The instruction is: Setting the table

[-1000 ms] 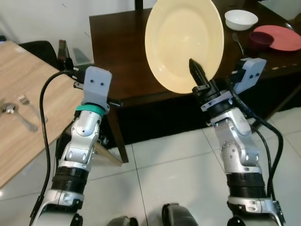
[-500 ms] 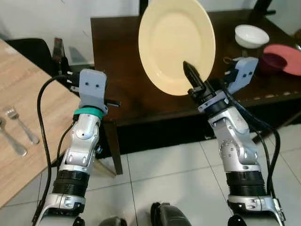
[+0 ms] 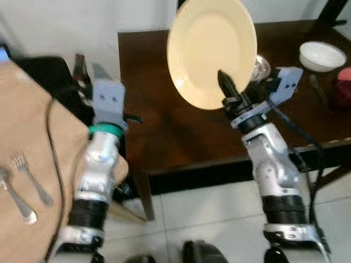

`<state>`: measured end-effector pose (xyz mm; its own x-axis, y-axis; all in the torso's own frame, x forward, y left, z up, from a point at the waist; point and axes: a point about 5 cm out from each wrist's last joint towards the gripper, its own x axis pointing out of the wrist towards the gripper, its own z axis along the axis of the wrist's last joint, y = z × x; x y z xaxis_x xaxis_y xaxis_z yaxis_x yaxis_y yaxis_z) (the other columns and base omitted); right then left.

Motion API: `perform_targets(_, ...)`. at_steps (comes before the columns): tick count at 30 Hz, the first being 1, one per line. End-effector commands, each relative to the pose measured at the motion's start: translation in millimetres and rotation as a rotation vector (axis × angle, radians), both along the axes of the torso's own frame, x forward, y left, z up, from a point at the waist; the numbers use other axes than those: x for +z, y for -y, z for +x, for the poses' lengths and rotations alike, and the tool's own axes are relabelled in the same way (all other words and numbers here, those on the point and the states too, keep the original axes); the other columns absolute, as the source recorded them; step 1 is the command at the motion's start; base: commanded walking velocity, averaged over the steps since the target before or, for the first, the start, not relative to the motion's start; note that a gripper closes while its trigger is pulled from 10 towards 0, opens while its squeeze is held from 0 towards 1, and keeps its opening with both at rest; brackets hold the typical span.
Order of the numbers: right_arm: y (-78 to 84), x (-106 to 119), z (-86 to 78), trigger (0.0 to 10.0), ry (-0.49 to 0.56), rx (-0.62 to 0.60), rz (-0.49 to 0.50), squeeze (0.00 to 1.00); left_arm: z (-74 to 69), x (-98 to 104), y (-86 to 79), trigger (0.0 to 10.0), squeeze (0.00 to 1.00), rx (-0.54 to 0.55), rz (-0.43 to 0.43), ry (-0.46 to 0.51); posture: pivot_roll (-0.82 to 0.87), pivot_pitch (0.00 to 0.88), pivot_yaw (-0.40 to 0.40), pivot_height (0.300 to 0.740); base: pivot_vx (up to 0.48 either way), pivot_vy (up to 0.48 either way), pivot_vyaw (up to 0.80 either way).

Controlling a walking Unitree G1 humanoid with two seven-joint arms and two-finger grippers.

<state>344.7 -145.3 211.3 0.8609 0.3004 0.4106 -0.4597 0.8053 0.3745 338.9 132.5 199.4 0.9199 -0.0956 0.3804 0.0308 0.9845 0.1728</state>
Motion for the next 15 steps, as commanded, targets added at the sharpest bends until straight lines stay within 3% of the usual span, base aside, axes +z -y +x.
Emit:
perform_targets(1, -0.3, -7.1, 5.3, 10.0, -0.066, 0.027, 0.104, 0.00, -1.9, -2.8, -7.6, 10.0, 0.00, 0.026, 0.008, -0.002, -0.08, 0.045, 0.008, 0.740, 0.360, 0.000, 0.00)
perform_targets(7, -3.6, -24.8, 10.5, 10.0, -0.174, 0.130, 0.140, 0.00, -2.0, -1.7, -7.4, 10.0, 0.00, 0.028, 0.015, 0.002, -0.07, 0.053, -0.003, 0.740, 0.323, 0.000, 0.00)
perform_targets(11, -16.8, -34.8, 9.4, 10.0, -0.218, 0.275, 0.123, 0.00, -3.6, -1.6, -6.1, 10.0, 0.00, 0.016, 0.016, 0.006, -0.06, 0.059, -0.014, 0.740, 0.000, 0.000, 0.00)
perform_targets(15, -16.8, -38.9, 15.2, 10.0, -0.271, 0.282, 0.200, 0.00, -6.0, -1.5, -5.4, 10.0, 0.00, 0.013, 0.017, 0.009, -0.05, 0.063, -0.017, 0.740, 0.000, 0.000, 0.00)
